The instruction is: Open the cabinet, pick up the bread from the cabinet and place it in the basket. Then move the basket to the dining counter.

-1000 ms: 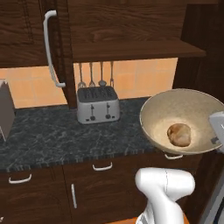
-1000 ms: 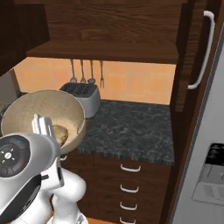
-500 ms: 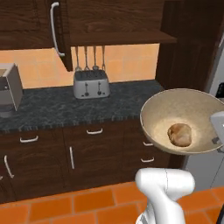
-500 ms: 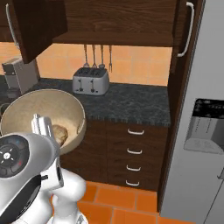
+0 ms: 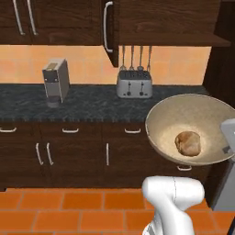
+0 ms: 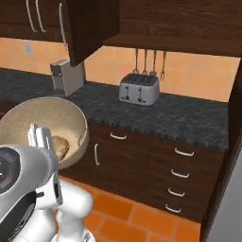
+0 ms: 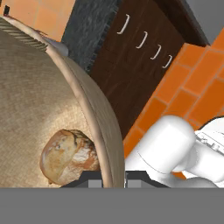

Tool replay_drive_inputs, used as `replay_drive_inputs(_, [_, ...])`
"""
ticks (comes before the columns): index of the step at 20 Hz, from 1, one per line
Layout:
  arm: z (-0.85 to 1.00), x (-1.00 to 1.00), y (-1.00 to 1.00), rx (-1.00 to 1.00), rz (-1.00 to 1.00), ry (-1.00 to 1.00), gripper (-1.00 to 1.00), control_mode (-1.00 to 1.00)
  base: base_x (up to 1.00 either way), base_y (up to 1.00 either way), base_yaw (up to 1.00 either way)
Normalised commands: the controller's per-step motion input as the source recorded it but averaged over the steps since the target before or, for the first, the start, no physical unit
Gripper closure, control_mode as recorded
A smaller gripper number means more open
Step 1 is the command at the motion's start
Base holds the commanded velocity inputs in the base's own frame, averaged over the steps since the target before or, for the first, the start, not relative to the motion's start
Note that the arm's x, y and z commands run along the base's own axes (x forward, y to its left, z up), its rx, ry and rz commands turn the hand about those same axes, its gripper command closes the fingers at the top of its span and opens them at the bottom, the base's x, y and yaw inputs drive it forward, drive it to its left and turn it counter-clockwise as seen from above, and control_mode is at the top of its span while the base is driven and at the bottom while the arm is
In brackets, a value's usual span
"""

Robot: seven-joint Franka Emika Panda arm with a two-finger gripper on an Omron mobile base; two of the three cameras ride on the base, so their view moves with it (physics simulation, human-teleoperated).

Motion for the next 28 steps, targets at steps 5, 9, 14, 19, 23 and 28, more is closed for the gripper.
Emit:
replay_drive_inputs(5, [0.0,0.0,0.0,0.0,0.0,0.0,1.0,1.0,0.0,0.59,0.87])
replay_drive_inputs(9, [0.0,0.0,0.0,0.0,0.0,0.0,1.0,1.0,0.0,0.09,0.99])
replay_drive_inputs(14, [0.0,0.0,0.0,0.0,0.0,0.0,1.0,1.0,0.0,0.0,1.0])
replay_drive_inputs(19, [0.0,0.0,0.0,0.0,0.0,0.0,1.0,1.0,0.0,0.0,1.0])
replay_drive_inputs(23, [0.0,0.0,0.0,0.0,0.0,0.0,1.0,1.0,0.0,0.0,1.0])
replay_drive_inputs(28, [0.0,0.0,0.0,0.0,0.0,0.0,1.0,1.0,0.0,0.0,1.0])
